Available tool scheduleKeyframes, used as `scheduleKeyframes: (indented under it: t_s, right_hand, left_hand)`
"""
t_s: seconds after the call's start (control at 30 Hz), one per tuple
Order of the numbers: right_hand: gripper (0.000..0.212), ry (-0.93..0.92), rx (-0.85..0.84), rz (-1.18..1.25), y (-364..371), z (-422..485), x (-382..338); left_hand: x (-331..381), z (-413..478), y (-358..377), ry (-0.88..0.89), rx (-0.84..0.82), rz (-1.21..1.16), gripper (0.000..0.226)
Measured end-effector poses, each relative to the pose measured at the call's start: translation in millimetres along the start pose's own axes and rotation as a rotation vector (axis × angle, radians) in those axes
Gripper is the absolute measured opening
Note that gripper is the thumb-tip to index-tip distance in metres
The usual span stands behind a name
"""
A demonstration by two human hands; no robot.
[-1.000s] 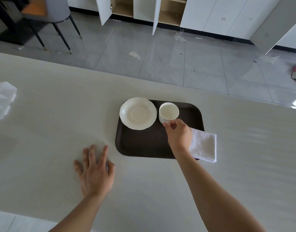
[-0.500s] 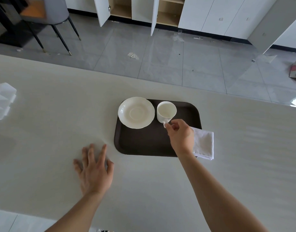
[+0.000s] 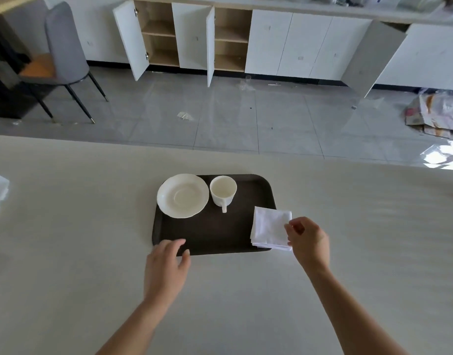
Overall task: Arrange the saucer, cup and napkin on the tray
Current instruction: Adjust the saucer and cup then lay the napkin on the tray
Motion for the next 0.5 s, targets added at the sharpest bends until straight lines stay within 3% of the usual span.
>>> scheduleKeyframes:
  t_s: [0.13,0.37,0.5]
  right_hand:
    - [0.018,0.025,-0.072,-0.100,-4,8,12]
    - [0.048,0.125,-0.165,-0.244,2,16,27]
    - [0.037,0.158,-0.220,-0.238,11,15,24]
  left_hand:
    - [53,28,16,0.137,-0.034,-0.055,0.022]
    - [103,56,66,-0.002,-0.256,-0.258,0.037]
    - [126,64,86,-0.037,-0.419,-0.260,0.021]
Point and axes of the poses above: each hand's wrist, its own z-axis towards the middle knuckle, its own y-axis out of the palm, x = y × z, the point moved 3 cm from there along z, towards the middle knuckle, and after that the axes turned 13 degrees about y, right-handed, at the moved point
